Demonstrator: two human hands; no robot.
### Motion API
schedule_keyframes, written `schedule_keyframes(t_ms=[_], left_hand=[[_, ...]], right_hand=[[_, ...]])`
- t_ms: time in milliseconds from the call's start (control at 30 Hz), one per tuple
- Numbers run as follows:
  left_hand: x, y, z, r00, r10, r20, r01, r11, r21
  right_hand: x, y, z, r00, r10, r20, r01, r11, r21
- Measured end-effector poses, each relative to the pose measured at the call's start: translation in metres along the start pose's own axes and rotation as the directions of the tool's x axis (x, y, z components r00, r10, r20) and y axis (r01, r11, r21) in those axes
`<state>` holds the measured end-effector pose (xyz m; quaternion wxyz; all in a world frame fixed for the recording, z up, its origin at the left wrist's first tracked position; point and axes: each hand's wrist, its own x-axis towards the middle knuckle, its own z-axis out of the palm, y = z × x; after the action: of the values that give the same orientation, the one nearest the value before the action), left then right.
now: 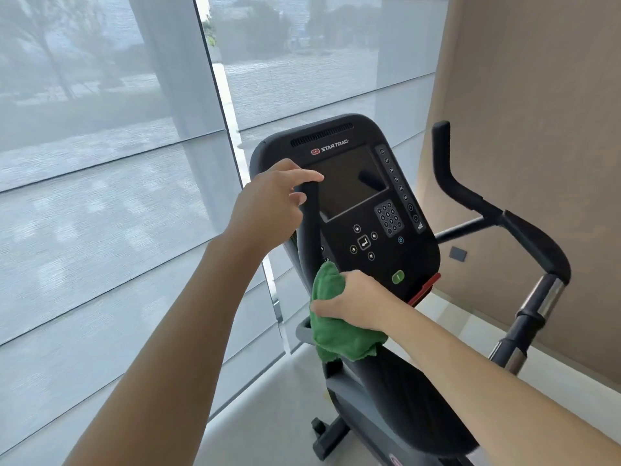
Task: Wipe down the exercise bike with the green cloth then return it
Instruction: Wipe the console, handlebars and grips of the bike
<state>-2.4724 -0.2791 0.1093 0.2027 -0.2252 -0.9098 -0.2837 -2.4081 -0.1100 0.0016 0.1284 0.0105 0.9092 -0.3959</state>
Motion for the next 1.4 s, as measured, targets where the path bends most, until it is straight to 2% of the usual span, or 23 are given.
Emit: schedule_keyframes(t_ms=[67,133,200,300,467,633,733,833,1000,1233,1400], left_hand=[[0.000,0.001,0.001,0.998,-0.047,-0.040,0.047,0.999,0.003],[-0.001,0.002,0.004,0.995,-0.072,-0.072,0.073,0.997,0.012],[-0.006,0.003,0.009,0.994,-0.058,-0.092,0.059,0.998,0.009],[-0.014,0.001,0.015,0.991,-0.033,-0.129,0.030,0.999,-0.019],[-0.021,-0.003,0.018,0.984,-0.036,-0.174,0.018,0.995,-0.100],[-0.040,0.003,0.031,0.978,-0.017,-0.208,0.002,0.997,-0.073],[-0.066,0.008,0.047,0.983,0.025,-0.181,-0.042,0.995,-0.088],[-0.098,0.007,0.067,0.993,0.035,-0.113,-0.053,0.986,-0.157],[-0.145,0.000,0.086,0.999,0.000,-0.042,-0.019,0.884,-0.466],[-0.169,0.028,0.100,0.999,-0.006,-0.034,-0.011,0.885,-0.465],[-0.180,0.049,0.110,0.995,-0.048,-0.086,0.005,0.895,-0.446]], right_hand=[[-0.010,0.003,0.004,0.999,0.004,-0.039,-0.007,0.997,-0.071],[-0.022,0.003,0.010,0.993,-0.006,-0.122,-0.021,0.976,-0.215],[-0.034,0.004,0.017,0.974,-0.063,-0.218,-0.014,0.942,-0.336],[-0.057,0.008,0.023,0.937,-0.180,-0.301,0.038,0.906,-0.421],[-0.107,0.035,0.038,0.914,-0.228,-0.336,0.062,0.896,-0.439],[-0.124,0.053,0.045,0.895,-0.223,-0.386,0.118,0.953,-0.277],[-0.119,0.051,0.051,0.853,-0.268,-0.447,0.141,0.944,-0.297],[-0.118,0.047,0.057,0.834,-0.364,-0.413,0.197,0.898,-0.394],[-0.119,0.047,0.056,0.838,-0.416,-0.353,0.235,0.859,-0.455],[-0.128,0.061,0.037,0.843,-0.470,-0.260,0.360,0.853,-0.377],[-0.136,0.086,0.025,0.795,-0.561,-0.230,0.476,0.812,-0.336]])
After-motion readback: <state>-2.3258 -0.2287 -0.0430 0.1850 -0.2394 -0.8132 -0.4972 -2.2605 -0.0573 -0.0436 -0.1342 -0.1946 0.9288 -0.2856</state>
